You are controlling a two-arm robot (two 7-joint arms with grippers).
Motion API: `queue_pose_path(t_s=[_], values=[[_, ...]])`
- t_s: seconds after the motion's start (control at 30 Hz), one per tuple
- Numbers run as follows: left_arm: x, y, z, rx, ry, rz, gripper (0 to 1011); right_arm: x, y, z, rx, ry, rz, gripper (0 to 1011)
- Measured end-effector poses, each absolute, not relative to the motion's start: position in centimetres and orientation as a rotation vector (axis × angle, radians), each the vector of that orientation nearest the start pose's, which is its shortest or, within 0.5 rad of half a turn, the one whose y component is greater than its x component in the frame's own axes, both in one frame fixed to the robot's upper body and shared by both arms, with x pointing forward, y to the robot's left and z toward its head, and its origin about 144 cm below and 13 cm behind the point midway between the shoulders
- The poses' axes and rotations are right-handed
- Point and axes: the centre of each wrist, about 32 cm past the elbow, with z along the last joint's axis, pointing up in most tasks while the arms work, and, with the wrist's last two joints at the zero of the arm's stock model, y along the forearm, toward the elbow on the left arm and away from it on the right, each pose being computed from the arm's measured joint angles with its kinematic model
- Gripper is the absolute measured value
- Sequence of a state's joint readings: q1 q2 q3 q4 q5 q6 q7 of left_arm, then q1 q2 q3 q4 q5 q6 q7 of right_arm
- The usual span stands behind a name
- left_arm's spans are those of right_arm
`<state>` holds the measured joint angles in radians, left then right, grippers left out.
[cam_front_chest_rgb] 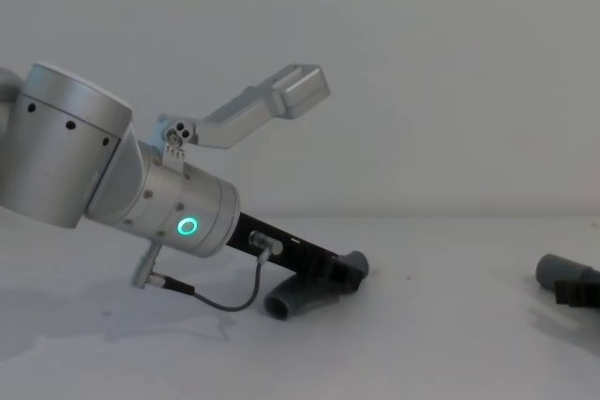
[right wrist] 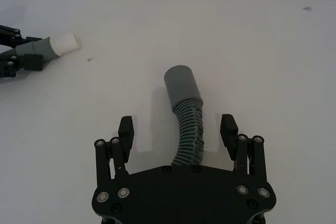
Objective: Use both hands to pick up one end of the pipe from the table, align the ends, and insert them.
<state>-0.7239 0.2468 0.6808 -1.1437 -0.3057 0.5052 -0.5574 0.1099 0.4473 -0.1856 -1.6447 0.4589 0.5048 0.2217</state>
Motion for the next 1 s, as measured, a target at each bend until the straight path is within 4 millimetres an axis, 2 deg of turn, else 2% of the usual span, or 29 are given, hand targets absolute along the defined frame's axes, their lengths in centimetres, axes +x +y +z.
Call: queue_pose_path(t_s=[0.33, 0.43, 0.63, 0.67, 0.77, 0.8, 0.9, 1.0], values=[[60.97, 15.33, 124.23, 0.511, 0.137, 0.610, 355, 48.41, -28.97, 119.69, -0.308, 0.317, -1.131, 1000], [60.97, 15.33, 124.24, 0.511, 0.137, 0.610, 354, 48.47, -28.94, 119.67, -0.308, 0.319, -1.131, 973], [60.97, 15.34, 124.23, 0.511, 0.137, 0.610, 355, 48.56, -28.90, 119.63, -0.310, 0.321, -1.131, 828], [60.97, 15.33, 124.23, 0.511, 0.137, 0.610, 355, 48.57, -28.88, 119.62, -0.310, 0.321, -1.131, 776], [60.97, 15.33, 124.23, 0.511, 0.137, 0.610, 355, 48.60, -28.87, 119.62, -0.310, 0.321, -1.131, 722], [60.97, 15.33, 124.23, 0.511, 0.136, 0.610, 354, 48.61, -28.86, 119.61, -0.310, 0.322, -1.131, 666], [60.97, 15.33, 124.23, 0.511, 0.137, 0.610, 355, 48.62, -28.84, 119.60, -0.310, 0.322, -1.131, 607], [60.97, 15.33, 124.23, 0.511, 0.137, 0.610, 355, 48.63, -28.82, 119.58, -0.310, 0.323, -1.131, 490]])
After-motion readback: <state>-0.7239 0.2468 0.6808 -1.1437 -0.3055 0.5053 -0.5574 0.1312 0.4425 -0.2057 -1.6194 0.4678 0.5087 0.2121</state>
